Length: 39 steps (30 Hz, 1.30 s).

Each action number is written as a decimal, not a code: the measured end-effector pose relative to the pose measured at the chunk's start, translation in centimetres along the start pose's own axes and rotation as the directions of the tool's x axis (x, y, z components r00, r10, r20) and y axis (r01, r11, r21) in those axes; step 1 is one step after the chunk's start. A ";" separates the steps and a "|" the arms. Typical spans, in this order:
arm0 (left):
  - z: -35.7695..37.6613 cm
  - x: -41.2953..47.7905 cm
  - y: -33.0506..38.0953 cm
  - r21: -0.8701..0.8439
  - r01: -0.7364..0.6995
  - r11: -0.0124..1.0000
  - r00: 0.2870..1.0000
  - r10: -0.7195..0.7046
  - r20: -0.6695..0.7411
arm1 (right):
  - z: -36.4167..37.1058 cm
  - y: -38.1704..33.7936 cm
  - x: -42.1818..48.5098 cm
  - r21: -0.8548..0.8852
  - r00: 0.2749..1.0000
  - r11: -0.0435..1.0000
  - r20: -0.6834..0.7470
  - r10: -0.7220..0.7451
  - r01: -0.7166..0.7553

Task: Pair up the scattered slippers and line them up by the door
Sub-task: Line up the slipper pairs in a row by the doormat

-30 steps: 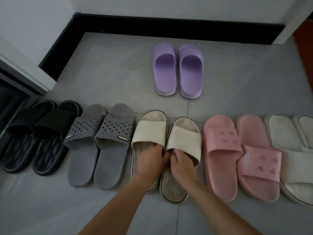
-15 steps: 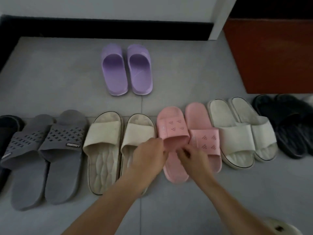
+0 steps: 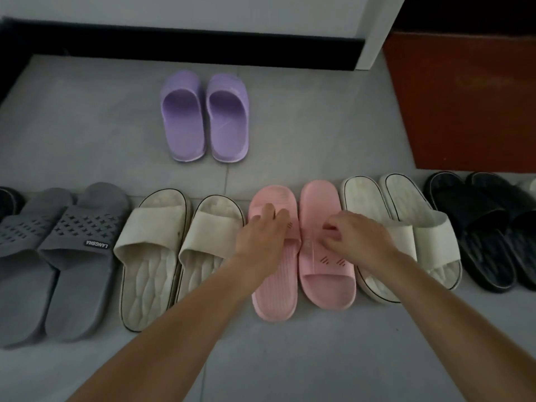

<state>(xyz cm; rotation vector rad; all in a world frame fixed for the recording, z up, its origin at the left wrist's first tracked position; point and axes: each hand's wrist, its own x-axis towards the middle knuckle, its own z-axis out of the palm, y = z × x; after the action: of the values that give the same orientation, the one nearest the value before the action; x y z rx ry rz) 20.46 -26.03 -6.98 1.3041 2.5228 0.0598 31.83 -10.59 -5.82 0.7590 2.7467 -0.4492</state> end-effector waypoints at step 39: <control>0.3 1.6 -1.6 -0.148 0.048 0.988 0.993 -0.031 0.111 | -5.4 -5.3 2.6 0.875 0.824 -0.483 0.304 0.479 -0.042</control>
<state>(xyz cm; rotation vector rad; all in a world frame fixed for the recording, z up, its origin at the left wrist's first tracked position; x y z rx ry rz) 18.36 -25.73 -7.91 1.1660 2.4009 0.1628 26.02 -11.78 -0.46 1.8765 1.0592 -2.9060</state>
